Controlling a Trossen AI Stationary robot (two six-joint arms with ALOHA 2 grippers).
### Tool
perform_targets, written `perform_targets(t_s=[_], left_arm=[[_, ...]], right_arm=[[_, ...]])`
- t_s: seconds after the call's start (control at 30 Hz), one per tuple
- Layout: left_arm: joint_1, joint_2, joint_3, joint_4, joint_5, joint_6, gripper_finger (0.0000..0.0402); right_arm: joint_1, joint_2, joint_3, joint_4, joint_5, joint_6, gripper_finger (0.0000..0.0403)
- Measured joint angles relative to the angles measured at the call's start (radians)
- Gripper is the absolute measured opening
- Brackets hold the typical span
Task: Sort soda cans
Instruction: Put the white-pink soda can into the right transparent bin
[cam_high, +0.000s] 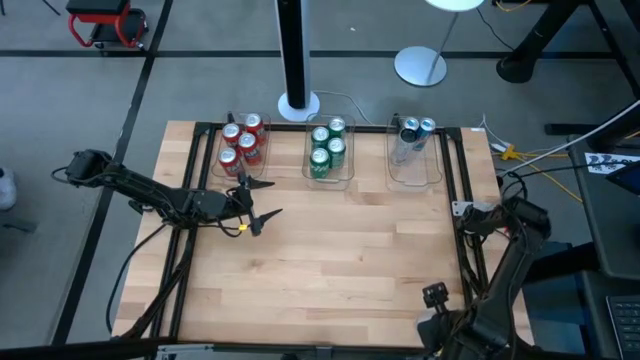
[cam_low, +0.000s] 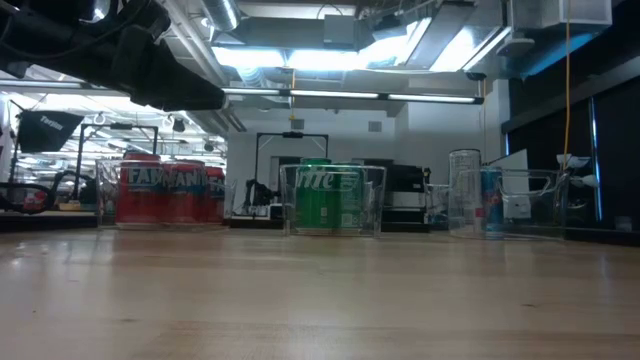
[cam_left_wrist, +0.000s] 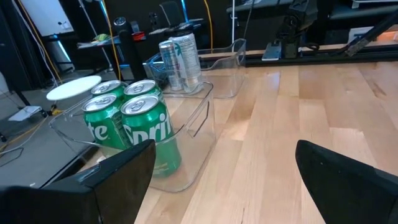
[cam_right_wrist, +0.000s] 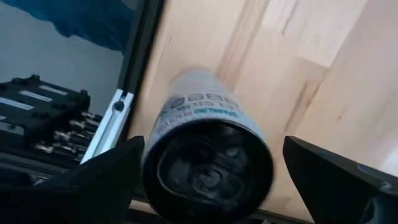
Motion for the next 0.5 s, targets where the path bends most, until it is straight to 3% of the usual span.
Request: perform_targets(t_s=[0.2, 0.5], left_arm=[[0.0, 0.0, 0.0, 0.0, 0.0, 0.0, 0.0375], [0.0, 0.0, 0.0, 0.0, 0.0, 0.0, 0.0375]], right_arm=[[0.0, 0.037, 0.0, 0.002, -0.012, -0.016, 0.0366], [-0.002, 0.06, 0.001, 0.003, -0.02, -0.076, 0.0247]])
